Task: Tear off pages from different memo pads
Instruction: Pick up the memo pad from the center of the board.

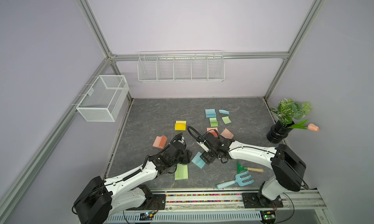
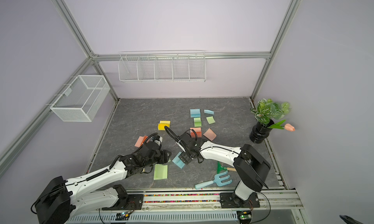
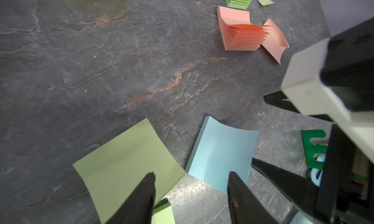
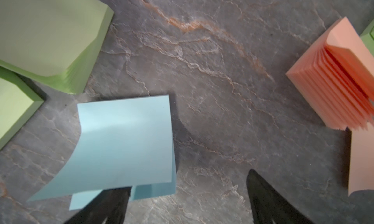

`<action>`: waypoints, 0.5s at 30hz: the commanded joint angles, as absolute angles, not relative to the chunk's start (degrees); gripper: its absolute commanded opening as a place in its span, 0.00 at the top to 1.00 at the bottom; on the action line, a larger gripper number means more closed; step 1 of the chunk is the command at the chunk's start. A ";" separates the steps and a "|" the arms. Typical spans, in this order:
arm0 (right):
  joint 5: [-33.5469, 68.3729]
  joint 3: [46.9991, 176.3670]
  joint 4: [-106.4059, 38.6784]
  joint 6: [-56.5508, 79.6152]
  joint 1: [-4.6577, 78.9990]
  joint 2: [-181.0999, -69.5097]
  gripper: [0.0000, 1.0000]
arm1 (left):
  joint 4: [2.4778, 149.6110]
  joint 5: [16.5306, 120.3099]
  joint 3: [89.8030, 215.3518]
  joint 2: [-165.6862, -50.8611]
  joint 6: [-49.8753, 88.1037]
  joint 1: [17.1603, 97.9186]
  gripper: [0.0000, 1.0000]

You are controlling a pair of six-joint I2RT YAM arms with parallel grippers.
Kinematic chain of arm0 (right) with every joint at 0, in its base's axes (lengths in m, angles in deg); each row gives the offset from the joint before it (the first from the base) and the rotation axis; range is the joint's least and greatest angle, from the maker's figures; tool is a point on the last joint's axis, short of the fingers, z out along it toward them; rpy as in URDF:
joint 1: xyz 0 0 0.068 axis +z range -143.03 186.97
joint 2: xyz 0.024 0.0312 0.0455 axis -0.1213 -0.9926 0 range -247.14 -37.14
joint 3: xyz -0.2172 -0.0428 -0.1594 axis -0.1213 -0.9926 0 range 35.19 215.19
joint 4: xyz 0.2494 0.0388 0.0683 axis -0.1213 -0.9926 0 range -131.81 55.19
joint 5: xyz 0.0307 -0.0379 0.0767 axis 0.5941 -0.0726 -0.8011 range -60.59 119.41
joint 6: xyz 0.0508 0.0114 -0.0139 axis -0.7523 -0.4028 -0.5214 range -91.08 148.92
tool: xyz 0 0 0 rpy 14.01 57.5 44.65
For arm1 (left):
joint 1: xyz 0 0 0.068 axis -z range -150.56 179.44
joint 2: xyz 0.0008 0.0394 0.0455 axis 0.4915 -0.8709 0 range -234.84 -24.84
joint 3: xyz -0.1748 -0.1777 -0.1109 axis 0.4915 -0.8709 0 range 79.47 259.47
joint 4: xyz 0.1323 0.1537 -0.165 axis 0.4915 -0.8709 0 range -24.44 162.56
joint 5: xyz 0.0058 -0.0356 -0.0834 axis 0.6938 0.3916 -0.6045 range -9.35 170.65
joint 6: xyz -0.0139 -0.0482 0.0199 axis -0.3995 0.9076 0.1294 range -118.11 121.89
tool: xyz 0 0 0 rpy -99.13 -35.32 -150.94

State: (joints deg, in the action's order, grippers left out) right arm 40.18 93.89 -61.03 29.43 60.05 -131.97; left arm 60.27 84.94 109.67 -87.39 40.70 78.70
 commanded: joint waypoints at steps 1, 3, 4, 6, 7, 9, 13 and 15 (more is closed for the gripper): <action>36.94 96.36 -64.93 38.10 60.41 -134.85 0.11 | 59.29 86.50 108.46 -86.50 42.50 79.00 0.41; 35.48 97.14 -64.63 41.27 60.65 -136.03 0.11 | 59.29 85.48 108.17 -86.44 42.78 78.98 0.42; 35.28 97.32 -64.10 42.62 60.64 -136.27 0.10 | 59.29 84.83 107.87 -86.30 43.11 78.95 0.42; 33.24 97.24 -63.09 45.71 60.60 -136.32 0.06 | 59.15 84.26 107.22 -85.88 43.66 78.97 0.43; 31.78 97.22 -62.71 47.44 60.63 -136.33 0.05 | 58.84 84.33 106.88 -85.40 43.98 78.93 0.43; 29.19 96.86 -61.72 50.66 60.59 -136.13 0.02 | 58.08 84.98 106.18 -84.18 44.61 78.94 0.44; 25.54 95.43 -58.75 57.23 60.68 -135.21 0.10 | 56.69 86.59 104.75 -81.32 46.32 78.92 0.46; 24.61 94.34 -56.82 60.48 60.76 -134.60 0.18 | 56.35 86.91 104.34 -80.51 46.79 78.95 0.46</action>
State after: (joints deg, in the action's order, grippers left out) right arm 28.96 96.01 -59.76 52.69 60.38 -136.14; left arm 57.75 85.36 105.10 -81.90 44.59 78.70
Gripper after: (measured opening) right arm 0.846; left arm 0.539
